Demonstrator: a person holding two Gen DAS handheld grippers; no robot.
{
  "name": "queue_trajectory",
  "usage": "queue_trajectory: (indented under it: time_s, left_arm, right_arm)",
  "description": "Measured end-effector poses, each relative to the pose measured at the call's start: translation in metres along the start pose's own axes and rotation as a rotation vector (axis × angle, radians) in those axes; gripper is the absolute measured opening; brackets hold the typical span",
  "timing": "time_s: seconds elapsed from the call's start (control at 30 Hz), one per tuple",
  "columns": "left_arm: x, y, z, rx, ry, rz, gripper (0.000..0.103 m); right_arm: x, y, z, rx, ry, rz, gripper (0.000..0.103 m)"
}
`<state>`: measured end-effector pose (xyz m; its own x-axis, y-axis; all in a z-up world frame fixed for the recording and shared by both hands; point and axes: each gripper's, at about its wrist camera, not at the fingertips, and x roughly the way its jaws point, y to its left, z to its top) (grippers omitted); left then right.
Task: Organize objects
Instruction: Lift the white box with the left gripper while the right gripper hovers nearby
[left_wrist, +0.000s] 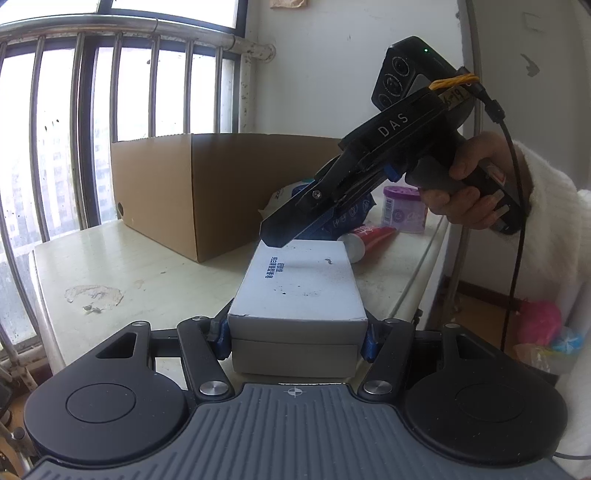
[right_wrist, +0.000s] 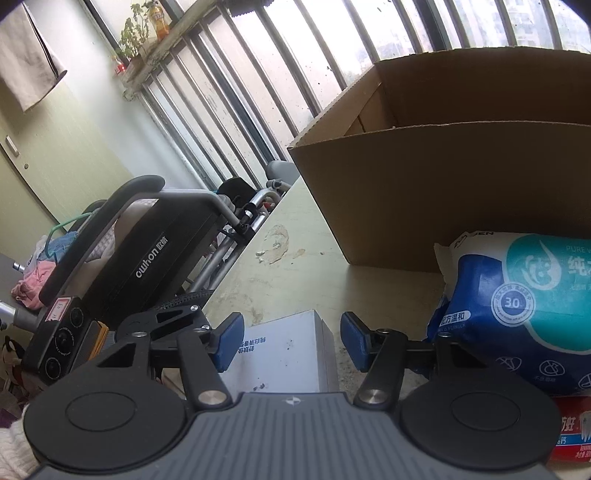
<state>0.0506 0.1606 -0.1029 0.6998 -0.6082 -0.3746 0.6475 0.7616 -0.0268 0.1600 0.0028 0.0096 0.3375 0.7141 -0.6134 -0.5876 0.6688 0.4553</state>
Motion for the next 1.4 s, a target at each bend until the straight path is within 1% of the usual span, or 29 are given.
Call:
queue_trajectory:
  time_s: [0.1,0.2,0.43,0.5,0.7,0.8,0.93,0.97,1.03,1.1,1.23,1.4]
  left_arm:
    - [0.001,0.003,0.004,0.006,0.004,-0.009,0.062]
    - [0.000,0.005,0.004,0.010,0.005,-0.016,0.062]
    - [-0.002,0.008,0.002,0.017,-0.005,-0.030,0.062]
    - [-0.001,0.007,0.002,0.018,-0.004,-0.024,0.063]
    - [0.005,-0.002,0.008,0.017,0.014,0.033,0.066]
    - [0.009,-0.010,0.008,0.022,0.004,0.069,0.066]
    - [0.009,-0.015,0.006,0.002,-0.001,0.104,0.064]
    - [0.009,-0.019,0.006,0.013,-0.005,0.121,0.063]
    - [0.007,-0.034,0.004,0.081,-0.024,0.174,0.061]
    - [0.006,-0.044,0.003,0.124,-0.028,0.205,0.060]
    - [0.006,-0.044,0.006,0.125,-0.021,0.200,0.059]
    - [0.005,-0.051,0.014,0.159,-0.012,0.191,0.059]
  right_arm:
    - [0.006,0.002,-0.002,-0.014,0.035,-0.013,0.056]
    - [0.010,0.001,-0.005,0.016,0.050,0.021,0.057]
    - [0.010,-0.001,-0.005,0.042,0.050,0.033,0.057]
    - [0.009,-0.001,-0.006,0.051,0.044,0.035,0.057]
    - [0.010,-0.001,-0.007,0.060,0.038,0.028,0.057]
    - [0.009,-0.001,-0.007,0.058,0.034,0.030,0.057]
    - [0.009,-0.001,-0.008,0.060,0.022,0.029,0.055]
    - [0.009,-0.002,-0.008,0.066,0.017,0.029,0.054]
    - [0.008,-0.004,-0.008,0.080,0.006,0.043,0.051]
    - [0.005,-0.006,-0.008,0.096,-0.004,0.063,0.049]
    - [0.000,-0.004,-0.010,0.078,-0.018,0.063,0.048]
    - [-0.008,-0.004,-0.013,0.078,-0.037,0.070,0.048]
